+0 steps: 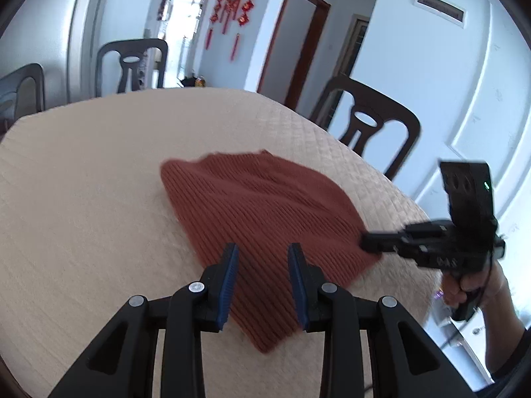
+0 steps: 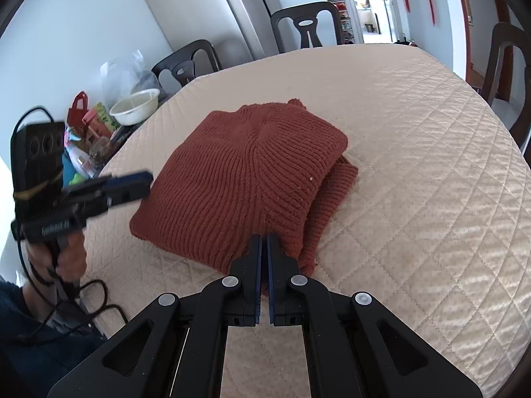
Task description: Fold small clothes
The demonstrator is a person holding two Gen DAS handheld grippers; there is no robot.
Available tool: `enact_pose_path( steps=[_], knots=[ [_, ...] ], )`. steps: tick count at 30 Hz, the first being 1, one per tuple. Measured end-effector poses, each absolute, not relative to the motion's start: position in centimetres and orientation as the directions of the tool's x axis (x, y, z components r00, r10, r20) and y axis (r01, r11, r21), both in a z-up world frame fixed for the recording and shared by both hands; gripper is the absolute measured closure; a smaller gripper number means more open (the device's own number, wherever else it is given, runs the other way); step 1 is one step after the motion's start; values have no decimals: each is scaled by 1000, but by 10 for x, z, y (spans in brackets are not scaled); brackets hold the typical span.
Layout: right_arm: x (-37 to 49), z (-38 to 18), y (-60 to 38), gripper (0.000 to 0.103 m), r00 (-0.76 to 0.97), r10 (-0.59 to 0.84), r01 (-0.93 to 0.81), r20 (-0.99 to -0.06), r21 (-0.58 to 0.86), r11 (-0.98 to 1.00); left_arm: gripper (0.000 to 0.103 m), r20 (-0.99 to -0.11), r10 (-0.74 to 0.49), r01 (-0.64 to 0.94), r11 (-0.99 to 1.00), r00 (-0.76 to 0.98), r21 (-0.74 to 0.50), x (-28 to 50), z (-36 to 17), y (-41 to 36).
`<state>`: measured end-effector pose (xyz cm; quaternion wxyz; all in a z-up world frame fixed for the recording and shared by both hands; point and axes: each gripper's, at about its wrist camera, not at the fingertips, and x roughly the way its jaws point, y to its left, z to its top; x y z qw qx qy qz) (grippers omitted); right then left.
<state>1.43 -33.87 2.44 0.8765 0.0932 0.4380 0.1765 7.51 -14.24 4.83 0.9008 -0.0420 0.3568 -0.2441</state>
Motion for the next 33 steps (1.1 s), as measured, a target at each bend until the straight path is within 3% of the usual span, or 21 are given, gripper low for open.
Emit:
enact_pose_path(
  steps=[5,8,14,20,24,27,33],
  knots=[
    [10,23,-336,103,552,391,-228,-736,318,920,71,-651,-455,345,890,608,-299,112,31,-139],
    [11,28,-335,102,555,378,-214,-741,312,926,71,-657,-434,348,899,617,-267,108,24,-145],
    [36,57,-342,98,671,367,-176,-644,343,923,71,-654,-430,354,900,623,-255,112,37,-144],
    [85,18,-351,98,621,308,-50,-721,356,933,71,-682,-408,342,909,607,-239,135,29,-156],
    [78,12,-362,98,638,335,-30,-693,412,910,70,-683,-399,365,908,612,-203,128,20,-160],
    [74,19,-363,97,639,318,-21,-701,397,918,71,-683,-422,351,902,596,-250,133,24,-152],
    [38,50,-346,97,665,354,-149,-658,348,926,71,-637,-480,403,873,604,-276,97,43,-137]
  ],
)
